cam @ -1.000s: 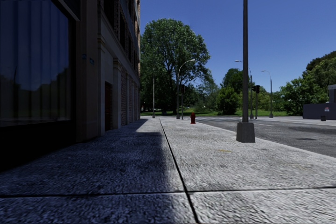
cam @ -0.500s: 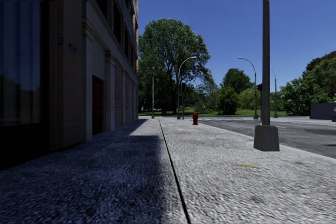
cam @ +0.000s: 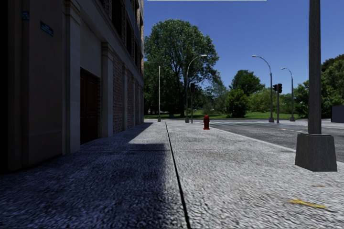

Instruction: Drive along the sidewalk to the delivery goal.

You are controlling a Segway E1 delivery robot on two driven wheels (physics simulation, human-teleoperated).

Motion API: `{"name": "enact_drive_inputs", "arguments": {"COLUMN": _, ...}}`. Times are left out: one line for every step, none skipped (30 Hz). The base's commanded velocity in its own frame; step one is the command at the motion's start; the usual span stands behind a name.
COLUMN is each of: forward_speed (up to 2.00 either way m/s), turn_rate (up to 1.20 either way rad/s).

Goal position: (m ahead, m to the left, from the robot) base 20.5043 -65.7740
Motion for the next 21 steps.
{"name": "enact_drive_inputs", "arguments": {"forward_speed": 2.0, "turn_rate": 0.0}}
{"name": "enact_drive_inputs", "arguments": {"forward_speed": 2.0, "turn_rate": 0.0}}
{"name": "enact_drive_inputs", "arguments": {"forward_speed": 2.0, "turn_rate": 0.0}}
{"name": "enact_drive_inputs", "arguments": {"forward_speed": 2.0, "turn_rate": 0.0}}
{"name": "enact_drive_inputs", "arguments": {"forward_speed": 2.0, "turn_rate": 0.0}}
{"name": "enact_drive_inputs", "arguments": {"forward_speed": 2.0, "turn_rate": 0.0}}
{"name": "enact_drive_inputs", "arguments": {"forward_speed": 2.0, "turn_rate": 0.0}}
{"name": "enact_drive_inputs", "arguments": {"forward_speed": 2.0, "turn_rate": 0.0}}
{"name": "enact_drive_inputs", "arguments": {"forward_speed": 2.0, "turn_rate": 0.0}}
{"name": "enact_drive_inputs", "arguments": {"forward_speed": 2.0, "turn_rate": 0.0}}
{"name": "enact_drive_inputs", "arguments": {"forward_speed": 2.0, "turn_rate": 0.0}}
{"name": "enact_drive_inputs", "arguments": {"forward_speed": 2.0, "turn_rate": 0.0}}
{"name": "enact_drive_inputs", "arguments": {"forward_speed": 2.0, "turn_rate": 0.0}}
{"name": "enact_drive_inputs", "arguments": {"forward_speed": 2.0, "turn_rate": 0.0}}
{"name": "enact_drive_inputs", "arguments": {"forward_speed": 2.0, "turn_rate": 0.0}}
{"name": "enact_drive_inputs", "arguments": {"forward_speed": 2.0, "turn_rate": 0.0}}
{"name": "enact_drive_inputs", "arguments": {"forward_speed": 2.0, "turn_rate": 0.0}}
{"name": "enact_drive_inputs", "arguments": {"forward_speed": 2.0, "turn_rate": 0.0}}
{"name": "enact_drive_inputs", "arguments": {"forward_speed": 2.0, "turn_rate": 0.0}}
{"name": "enact_drive_inputs", "arguments": {"forward_speed": 2.0, "turn_rate": 0.0}}
{"name": "enact_drive_inputs", "arguments": {"forward_speed": 2.0, "turn_rate": 0.0}}
